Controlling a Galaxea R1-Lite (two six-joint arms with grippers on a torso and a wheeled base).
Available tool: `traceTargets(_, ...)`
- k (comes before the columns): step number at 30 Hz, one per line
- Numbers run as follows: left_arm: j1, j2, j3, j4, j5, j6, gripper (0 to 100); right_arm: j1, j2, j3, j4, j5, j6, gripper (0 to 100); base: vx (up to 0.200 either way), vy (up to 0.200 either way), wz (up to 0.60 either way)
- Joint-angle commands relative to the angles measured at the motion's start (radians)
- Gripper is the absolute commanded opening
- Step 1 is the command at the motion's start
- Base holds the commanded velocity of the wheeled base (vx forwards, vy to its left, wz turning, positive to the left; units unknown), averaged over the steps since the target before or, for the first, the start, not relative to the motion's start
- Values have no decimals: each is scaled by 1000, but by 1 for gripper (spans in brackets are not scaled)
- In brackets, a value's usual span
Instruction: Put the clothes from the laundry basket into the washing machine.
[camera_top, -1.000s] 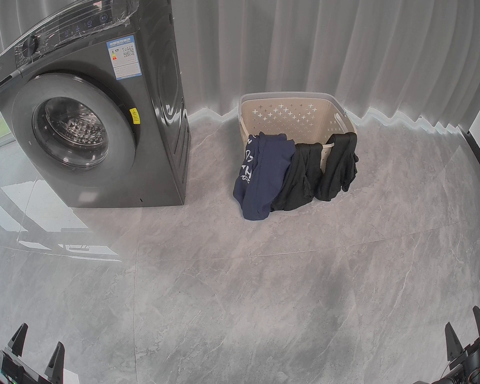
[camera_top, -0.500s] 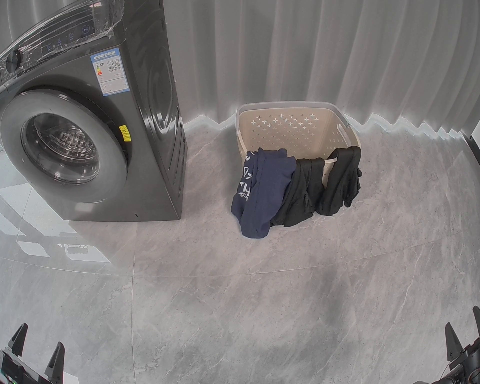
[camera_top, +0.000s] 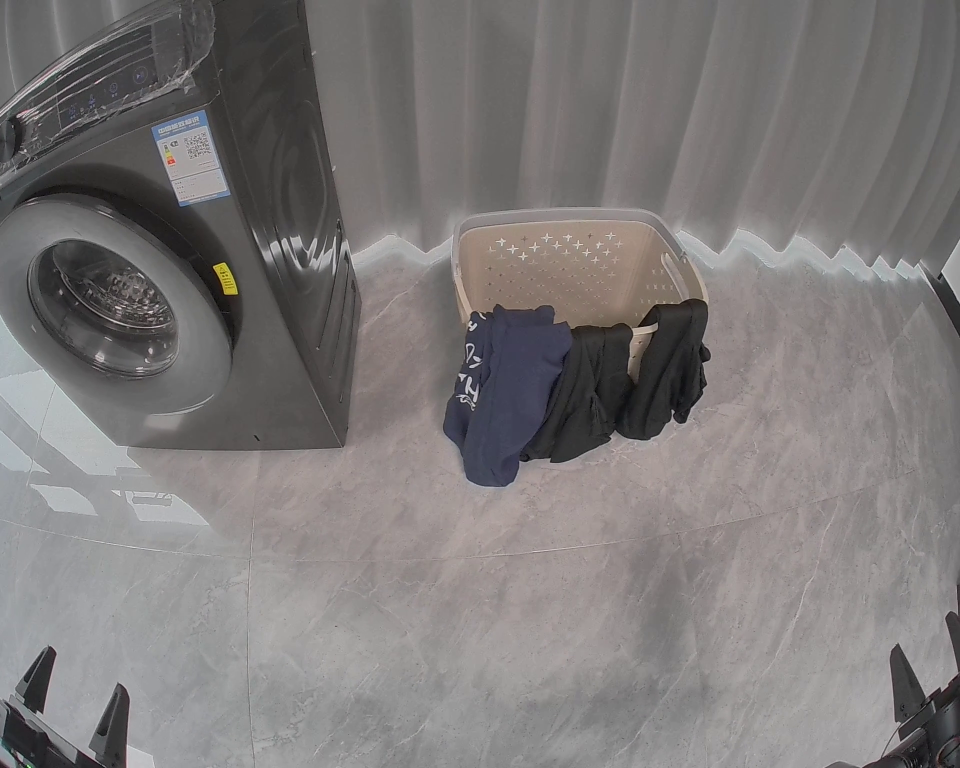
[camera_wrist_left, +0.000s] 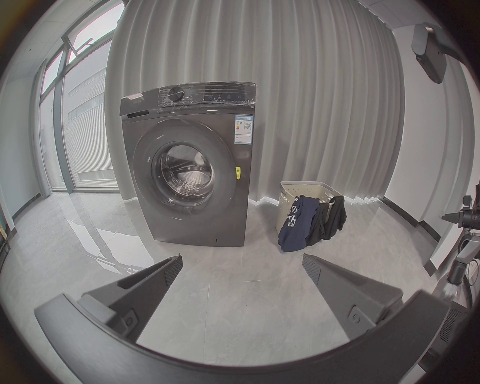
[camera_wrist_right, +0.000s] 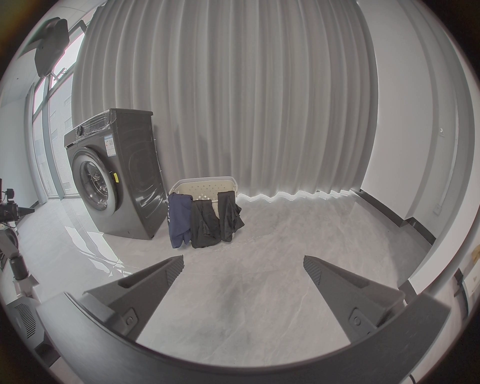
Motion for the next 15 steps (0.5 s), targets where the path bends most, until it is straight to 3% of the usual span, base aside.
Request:
traceTargets(1, 0, -12, 18, 0, 0, -1, 100, 0, -16, 18, 0, 1, 0, 100, 0, -200, 0)
traceTargets(7, 0, -12, 18, 0, 0, -3, 100, 0, -16, 18, 0, -1, 0, 100, 0, -200, 0)
traceTargets(15, 0, -12, 18, 2, 0, -3, 100, 0, -16, 18, 0, -1, 0, 100, 0, 0, 0)
